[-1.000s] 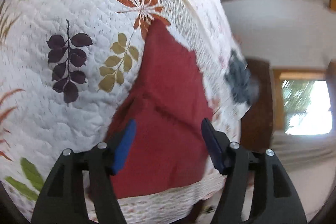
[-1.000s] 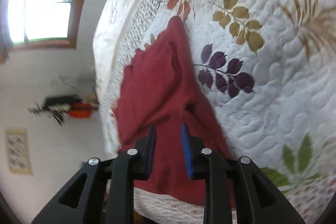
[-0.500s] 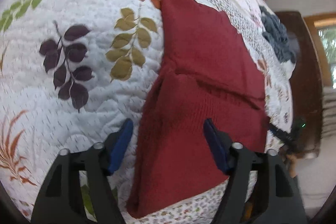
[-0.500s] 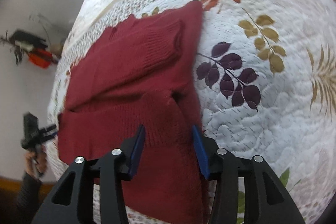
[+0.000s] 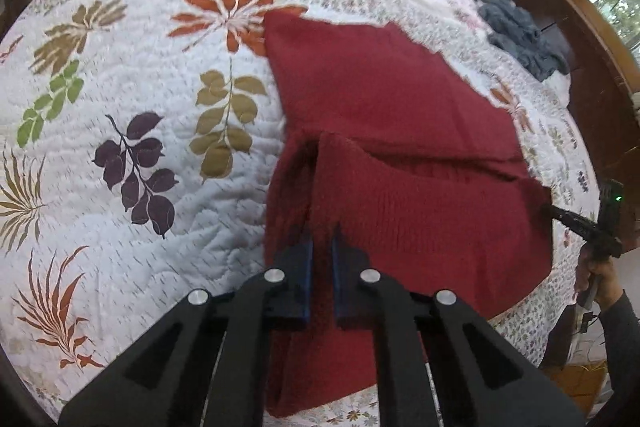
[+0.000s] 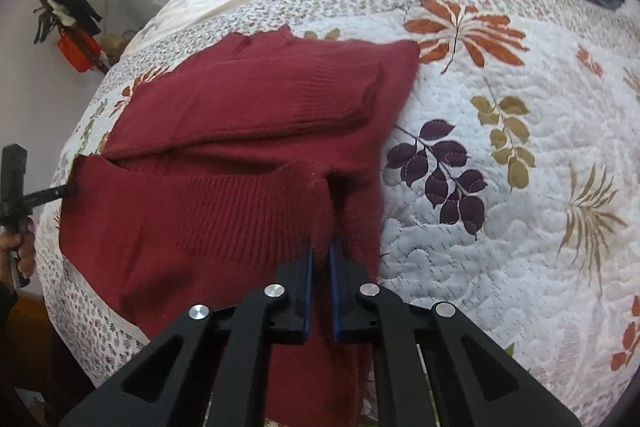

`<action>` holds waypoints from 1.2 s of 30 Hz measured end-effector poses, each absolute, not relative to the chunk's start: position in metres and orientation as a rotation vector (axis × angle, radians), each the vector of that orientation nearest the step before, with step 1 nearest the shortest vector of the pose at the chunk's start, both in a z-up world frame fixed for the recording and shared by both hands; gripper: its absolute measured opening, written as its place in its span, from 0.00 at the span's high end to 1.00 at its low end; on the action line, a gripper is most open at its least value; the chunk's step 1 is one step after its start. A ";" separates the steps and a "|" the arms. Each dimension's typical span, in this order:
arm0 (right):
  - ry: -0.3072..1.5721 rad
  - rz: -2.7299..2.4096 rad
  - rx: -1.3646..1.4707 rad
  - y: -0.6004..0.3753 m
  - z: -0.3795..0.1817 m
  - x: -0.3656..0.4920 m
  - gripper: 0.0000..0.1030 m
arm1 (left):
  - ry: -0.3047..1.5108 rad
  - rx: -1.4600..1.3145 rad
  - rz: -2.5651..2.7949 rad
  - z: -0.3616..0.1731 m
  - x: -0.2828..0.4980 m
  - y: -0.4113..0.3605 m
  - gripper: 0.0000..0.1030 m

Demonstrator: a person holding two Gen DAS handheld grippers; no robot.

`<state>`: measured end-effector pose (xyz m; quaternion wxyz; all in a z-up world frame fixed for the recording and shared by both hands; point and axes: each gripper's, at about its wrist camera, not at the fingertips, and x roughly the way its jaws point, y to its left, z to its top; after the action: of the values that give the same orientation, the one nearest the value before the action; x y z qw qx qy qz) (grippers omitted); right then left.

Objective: Fold small clothes
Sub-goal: 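Lay the lifted hem over the sweater body with both grippers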

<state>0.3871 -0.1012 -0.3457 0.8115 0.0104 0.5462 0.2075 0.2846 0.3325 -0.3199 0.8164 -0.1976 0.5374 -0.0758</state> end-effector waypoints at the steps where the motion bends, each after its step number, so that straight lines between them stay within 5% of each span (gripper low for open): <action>1: 1.155 0.440 0.020 -0.100 -0.342 0.386 0.94 | 1.117 -0.431 -0.167 -0.313 0.279 0.334 0.95; 11: 0.964 0.426 0.027 -0.109 -0.274 0.363 0.94 | 0.880 -0.391 -0.233 -0.232 0.253 0.331 0.95; 21: 0.800 0.377 0.051 -0.105 -0.220 0.433 0.94 | 0.762 -0.330 -0.250 -0.180 0.329 0.342 0.95; 29: 0.817 0.330 0.104 -0.099 -0.227 0.538 0.94 | 0.821 -0.365 -0.224 -0.204 0.443 0.363 0.95; 36: 0.961 0.289 0.110 -0.087 -0.292 0.605 0.94 | 0.972 -0.452 -0.177 -0.277 0.518 0.379 0.95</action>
<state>0.6047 -0.0872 -0.2917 0.8753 0.0528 0.4604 0.1383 0.5179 0.3788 -0.2768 0.8559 -0.2152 0.4625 -0.0844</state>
